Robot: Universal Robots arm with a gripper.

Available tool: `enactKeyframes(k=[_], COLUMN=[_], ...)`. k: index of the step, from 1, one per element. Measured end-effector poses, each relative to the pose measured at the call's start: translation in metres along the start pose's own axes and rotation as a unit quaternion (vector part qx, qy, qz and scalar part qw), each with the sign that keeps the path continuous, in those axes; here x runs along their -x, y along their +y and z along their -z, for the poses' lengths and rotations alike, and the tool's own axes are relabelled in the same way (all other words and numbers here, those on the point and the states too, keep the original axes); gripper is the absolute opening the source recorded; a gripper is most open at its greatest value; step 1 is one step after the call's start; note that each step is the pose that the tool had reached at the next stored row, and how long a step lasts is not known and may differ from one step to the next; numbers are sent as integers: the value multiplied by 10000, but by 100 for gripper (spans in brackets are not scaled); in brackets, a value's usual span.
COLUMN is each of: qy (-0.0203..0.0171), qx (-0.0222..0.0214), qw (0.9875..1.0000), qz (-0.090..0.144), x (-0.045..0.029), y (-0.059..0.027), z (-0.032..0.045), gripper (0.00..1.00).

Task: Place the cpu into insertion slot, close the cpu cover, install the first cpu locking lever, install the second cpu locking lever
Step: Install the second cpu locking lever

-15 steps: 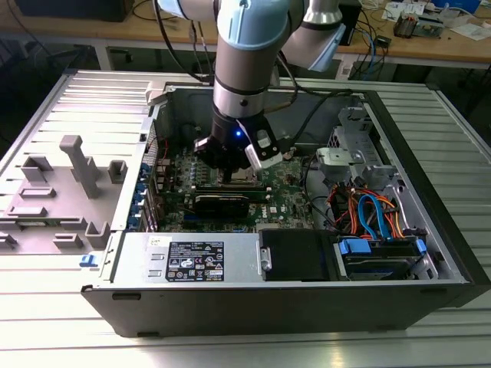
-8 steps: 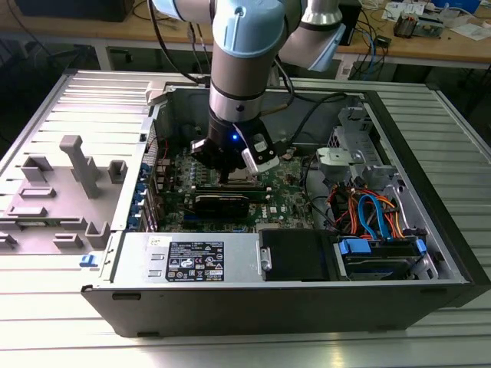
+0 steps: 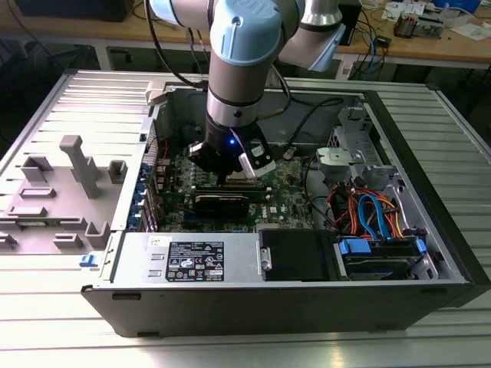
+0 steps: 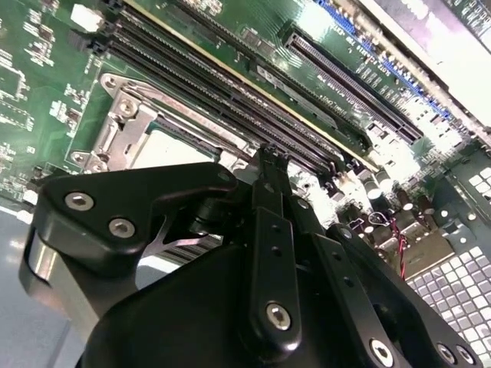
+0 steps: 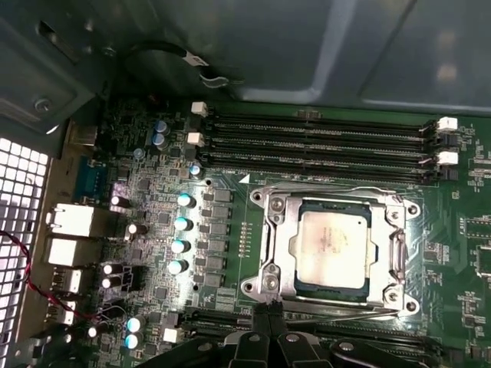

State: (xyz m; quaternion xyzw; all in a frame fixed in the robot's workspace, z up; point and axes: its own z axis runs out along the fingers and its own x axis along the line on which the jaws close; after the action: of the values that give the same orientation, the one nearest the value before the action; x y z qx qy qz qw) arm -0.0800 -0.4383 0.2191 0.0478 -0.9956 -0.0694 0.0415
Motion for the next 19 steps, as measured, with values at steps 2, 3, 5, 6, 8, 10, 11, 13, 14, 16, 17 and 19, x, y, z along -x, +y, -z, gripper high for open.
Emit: enactKeyframes(k=[2,3,5,6,8,10,11,13,14,16,17,19], qy=[-1,-2,-5,-6,-9,-9,-9,-12,-12,-14,-15,-19], qx=[40,60,87,102,121,131,140,159,163,183,194,247], qw=[10000,10000,10000,9999,9999,9999,9999,9999,9999,9998,9998,9997], qz=[8,12,15,16,18,19,21,22,23,25,26,32], x=[-8,-10,-10,-10,-10,-18,-19,-23,-24,-27,-28,-33], y=[-2,-2,-2,-3,-5,-6,-9,-40,-51,-78,-89,-129], z=[-14,-19,-24,-25,-35,-43,-44,-43,-42,-38,-37,-33], gripper=[11,11,11,11,11,11,11,11,11,11,11,11])
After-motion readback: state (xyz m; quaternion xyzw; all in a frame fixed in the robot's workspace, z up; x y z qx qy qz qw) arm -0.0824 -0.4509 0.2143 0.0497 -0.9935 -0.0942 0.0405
